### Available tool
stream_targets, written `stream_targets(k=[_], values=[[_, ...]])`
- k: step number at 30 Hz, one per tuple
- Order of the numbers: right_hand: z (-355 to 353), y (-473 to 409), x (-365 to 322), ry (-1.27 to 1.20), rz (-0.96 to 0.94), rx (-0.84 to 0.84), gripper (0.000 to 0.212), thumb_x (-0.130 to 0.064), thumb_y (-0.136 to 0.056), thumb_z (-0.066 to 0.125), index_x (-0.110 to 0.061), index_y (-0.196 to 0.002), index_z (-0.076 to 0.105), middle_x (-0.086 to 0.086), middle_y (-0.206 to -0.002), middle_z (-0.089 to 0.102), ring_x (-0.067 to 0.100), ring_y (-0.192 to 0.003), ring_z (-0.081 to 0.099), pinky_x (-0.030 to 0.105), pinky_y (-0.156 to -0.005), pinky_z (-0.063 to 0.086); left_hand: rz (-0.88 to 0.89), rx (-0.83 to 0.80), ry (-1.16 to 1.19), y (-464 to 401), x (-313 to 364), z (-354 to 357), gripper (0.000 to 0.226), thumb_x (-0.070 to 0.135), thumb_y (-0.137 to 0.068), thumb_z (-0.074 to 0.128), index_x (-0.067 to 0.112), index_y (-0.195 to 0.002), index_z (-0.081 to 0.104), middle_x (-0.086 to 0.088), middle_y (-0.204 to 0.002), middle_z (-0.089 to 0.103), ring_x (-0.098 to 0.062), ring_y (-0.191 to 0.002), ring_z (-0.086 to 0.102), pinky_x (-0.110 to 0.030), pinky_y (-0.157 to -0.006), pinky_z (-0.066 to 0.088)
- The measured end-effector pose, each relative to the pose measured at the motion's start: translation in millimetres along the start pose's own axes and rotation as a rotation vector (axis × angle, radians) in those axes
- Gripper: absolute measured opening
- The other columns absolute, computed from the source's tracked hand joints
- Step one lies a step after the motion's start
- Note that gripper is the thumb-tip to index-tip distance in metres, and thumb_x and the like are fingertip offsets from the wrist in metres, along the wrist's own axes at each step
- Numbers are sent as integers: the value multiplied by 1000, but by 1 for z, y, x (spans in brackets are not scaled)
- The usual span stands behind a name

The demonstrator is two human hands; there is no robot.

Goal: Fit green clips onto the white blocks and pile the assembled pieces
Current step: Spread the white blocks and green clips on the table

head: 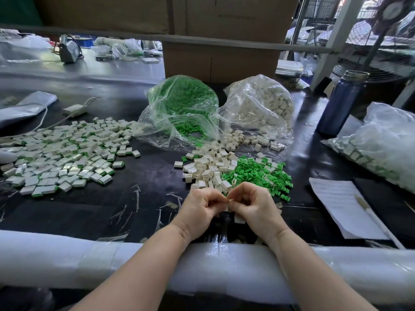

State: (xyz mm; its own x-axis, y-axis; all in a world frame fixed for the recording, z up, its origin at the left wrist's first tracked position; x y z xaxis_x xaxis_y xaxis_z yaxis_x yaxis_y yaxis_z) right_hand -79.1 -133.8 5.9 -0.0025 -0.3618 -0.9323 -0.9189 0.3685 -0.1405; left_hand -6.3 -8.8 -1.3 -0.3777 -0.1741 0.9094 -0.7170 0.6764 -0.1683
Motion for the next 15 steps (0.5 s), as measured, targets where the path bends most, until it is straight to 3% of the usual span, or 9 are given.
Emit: stream_targets(k=[3,10,13,15], values=[[1,-1,0,-12,-3,31,20,8,-76,68,-10,-76,61,10,-73,65,17,-68,59,32,-68,53,-3,45,-1,-1,0,1,12,2,-82,66,9,-89,71,7,-78,64,-1,-72,58,-14,-77,47],[1,-3,3,0,-31,121,15,2,-80,67,-12,-77,66,8,-76,69,15,-69,63,24,-66,55,66,103,-165,1,1,0,26,8,-80,70,14,-105,69,14,-90,60,4,-83,56,2,-79,38],[0,-3,4,63,-58,190,9,-6,-85,64,-14,-82,68,1,-77,69,14,-72,63,24,-69,53,25,96,-113,0,0,0,23,16,-86,64,18,-109,65,5,-94,66,-7,-87,62,-12,-85,47],[-1,-1,4,157,-88,273,13,-14,-87,63,-11,-75,66,0,-67,65,17,-65,59,31,-63,50,-14,97,-48,0,0,0,11,18,-89,59,21,-99,62,2,-88,69,-10,-79,64,-21,-82,52]])
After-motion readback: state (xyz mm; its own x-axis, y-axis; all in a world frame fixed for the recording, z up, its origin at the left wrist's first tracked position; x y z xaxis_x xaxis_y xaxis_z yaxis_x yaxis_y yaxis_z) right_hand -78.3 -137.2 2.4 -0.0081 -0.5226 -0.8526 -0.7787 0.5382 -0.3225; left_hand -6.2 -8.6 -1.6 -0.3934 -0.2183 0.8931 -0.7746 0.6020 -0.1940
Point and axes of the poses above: each hand's wrist, its own y-axis away from the middle knuckle, its own z-axis out of the palm, x = y × z, the point moved 1 cm from there along -y, towards the middle knuckle
